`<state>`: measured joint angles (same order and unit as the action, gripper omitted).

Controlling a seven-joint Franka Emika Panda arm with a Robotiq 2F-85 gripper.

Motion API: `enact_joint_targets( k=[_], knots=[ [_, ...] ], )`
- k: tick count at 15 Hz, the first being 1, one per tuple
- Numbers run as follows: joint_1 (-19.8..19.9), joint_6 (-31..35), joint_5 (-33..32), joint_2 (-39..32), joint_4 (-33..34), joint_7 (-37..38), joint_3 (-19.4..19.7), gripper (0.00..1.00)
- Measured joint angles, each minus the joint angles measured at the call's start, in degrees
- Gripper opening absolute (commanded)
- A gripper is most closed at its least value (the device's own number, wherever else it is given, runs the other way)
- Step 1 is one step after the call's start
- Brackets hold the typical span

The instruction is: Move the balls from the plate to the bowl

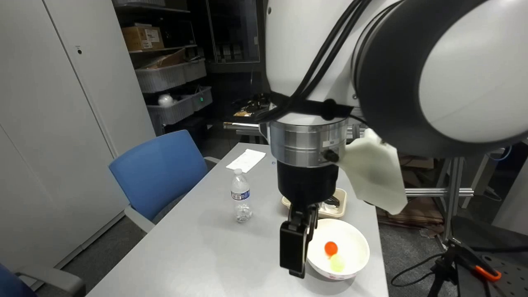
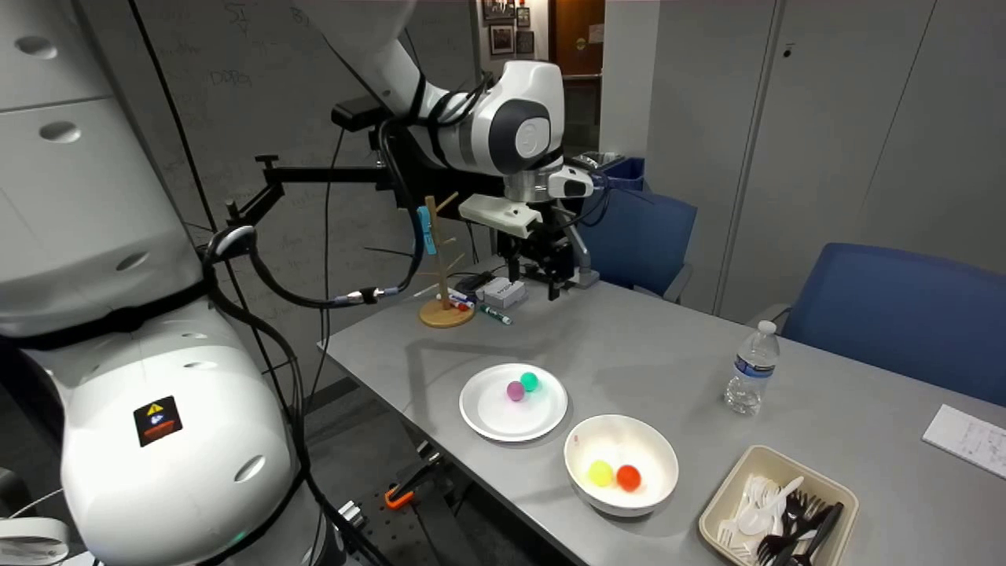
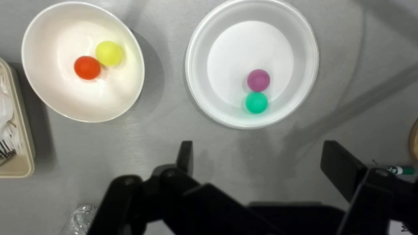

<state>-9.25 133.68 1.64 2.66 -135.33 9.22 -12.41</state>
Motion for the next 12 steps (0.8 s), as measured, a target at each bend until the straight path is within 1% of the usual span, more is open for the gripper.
enact_joint_targets(
  k=[7, 12],
  knots=[
    [0.0, 0.0, -0.03, -0.21, -0.02, 0.01, 0.0, 1.0],
    [-0.05, 0.13, -0.06, -3.19, 0.9, 0.01, -0.01, 1.0]
  ],
)
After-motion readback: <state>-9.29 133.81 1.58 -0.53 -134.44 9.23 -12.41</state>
